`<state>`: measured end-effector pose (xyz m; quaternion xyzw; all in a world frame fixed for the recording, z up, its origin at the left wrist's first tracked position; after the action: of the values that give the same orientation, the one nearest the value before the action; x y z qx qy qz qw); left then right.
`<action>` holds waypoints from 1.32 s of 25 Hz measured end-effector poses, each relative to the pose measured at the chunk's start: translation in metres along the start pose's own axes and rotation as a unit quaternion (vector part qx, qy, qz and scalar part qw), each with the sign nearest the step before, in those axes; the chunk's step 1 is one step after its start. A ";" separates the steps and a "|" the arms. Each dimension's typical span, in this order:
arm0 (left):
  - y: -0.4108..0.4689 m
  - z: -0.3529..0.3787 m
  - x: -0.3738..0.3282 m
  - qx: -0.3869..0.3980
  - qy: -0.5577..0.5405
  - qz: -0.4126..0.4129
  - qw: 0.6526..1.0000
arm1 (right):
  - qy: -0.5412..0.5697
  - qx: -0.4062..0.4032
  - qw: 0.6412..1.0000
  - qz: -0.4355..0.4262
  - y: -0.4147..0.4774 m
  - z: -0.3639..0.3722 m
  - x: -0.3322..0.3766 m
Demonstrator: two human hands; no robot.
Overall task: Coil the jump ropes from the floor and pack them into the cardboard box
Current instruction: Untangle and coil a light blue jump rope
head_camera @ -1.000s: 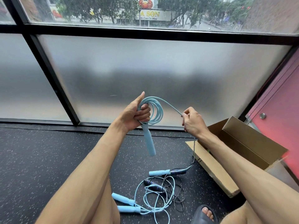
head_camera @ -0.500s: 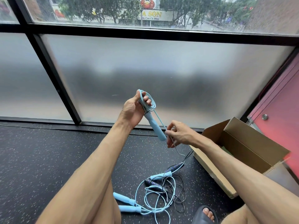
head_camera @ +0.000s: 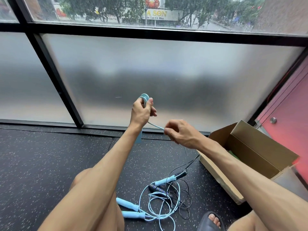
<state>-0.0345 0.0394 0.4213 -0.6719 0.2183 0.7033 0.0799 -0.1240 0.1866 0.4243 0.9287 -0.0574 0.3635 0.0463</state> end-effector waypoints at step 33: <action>-0.018 0.037 -0.005 0.181 -0.426 -0.195 0.865 | 0.205 0.016 0.960 0.189 0.000 0.017 -0.065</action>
<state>-0.0606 0.0717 0.4228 -0.3093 0.1509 0.8394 0.4207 -0.1603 0.1896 0.3677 0.8069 -0.2151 0.5494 -0.0268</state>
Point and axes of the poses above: each hand's wrist, its own y-axis towards the middle knuckle, its own z-axis out of the palm, x = y × z, the point moved 8 cm from there along y, towards the middle knuckle, and after that the axes turned 2 degrees about -y, right-handed, at the moved point
